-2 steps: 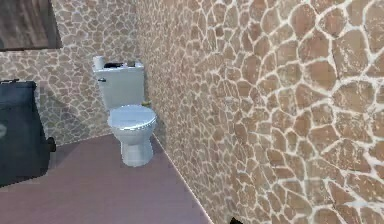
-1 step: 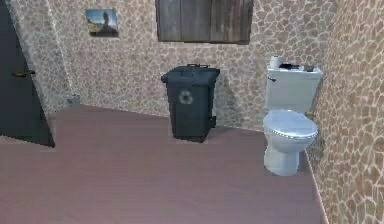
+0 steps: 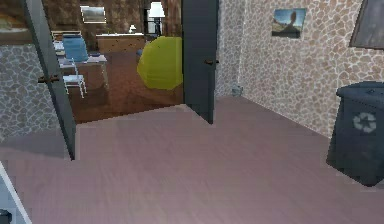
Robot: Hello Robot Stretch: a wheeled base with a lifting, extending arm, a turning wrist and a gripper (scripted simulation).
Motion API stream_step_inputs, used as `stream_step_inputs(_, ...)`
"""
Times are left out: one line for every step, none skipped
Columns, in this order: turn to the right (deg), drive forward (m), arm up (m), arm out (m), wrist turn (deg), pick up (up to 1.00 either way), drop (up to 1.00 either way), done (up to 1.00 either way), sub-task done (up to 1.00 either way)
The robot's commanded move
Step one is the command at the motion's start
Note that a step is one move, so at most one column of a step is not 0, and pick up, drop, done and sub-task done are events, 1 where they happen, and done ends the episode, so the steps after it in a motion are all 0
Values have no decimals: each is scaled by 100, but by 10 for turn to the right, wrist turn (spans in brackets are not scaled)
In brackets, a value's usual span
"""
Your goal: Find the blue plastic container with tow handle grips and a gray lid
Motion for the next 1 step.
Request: stream_step_inputs(-30, 0, 0, 0, 0, 0, 0, 0, 0)
